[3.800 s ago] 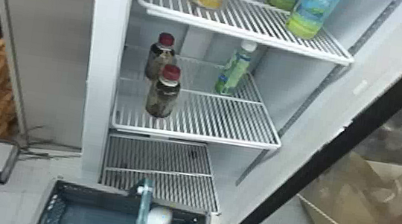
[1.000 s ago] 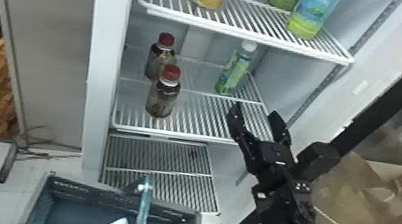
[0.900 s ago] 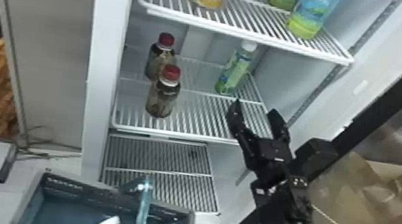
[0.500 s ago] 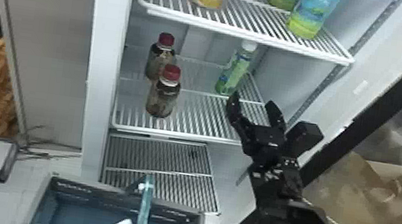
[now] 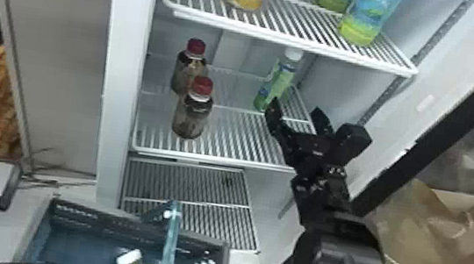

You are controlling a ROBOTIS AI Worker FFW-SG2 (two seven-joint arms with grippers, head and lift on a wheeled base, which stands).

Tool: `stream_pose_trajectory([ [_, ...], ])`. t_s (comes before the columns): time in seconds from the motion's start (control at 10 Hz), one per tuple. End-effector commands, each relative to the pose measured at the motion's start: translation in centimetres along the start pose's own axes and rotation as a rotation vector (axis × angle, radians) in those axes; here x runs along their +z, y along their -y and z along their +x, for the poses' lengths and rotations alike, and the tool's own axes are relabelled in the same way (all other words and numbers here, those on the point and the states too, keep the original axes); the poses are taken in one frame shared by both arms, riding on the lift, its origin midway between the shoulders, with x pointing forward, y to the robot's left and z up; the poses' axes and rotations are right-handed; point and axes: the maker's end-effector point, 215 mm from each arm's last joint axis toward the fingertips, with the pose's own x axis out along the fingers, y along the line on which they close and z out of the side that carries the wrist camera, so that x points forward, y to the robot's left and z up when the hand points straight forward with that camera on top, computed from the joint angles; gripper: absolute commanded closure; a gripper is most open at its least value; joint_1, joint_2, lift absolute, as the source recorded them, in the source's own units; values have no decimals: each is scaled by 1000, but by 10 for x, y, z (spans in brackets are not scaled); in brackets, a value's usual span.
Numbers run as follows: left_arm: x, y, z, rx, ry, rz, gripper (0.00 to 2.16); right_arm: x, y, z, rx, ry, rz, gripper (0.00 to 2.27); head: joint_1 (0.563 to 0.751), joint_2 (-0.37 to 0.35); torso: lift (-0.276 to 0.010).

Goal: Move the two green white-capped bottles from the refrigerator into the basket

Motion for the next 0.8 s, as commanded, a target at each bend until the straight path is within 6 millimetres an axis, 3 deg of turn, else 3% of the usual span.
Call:
stream_pose_trajectory([
  [0.0, -1, 1, 2, -5, -5, 0, 1161, -2, 4, 9, -9, -8, -10, 124, 695, -350, -263],
  [0.7, 3, 3, 2, -13, 3, 3, 1161, -10, -5, 57, -7, -50, -17, 107, 695, -350, -263],
])
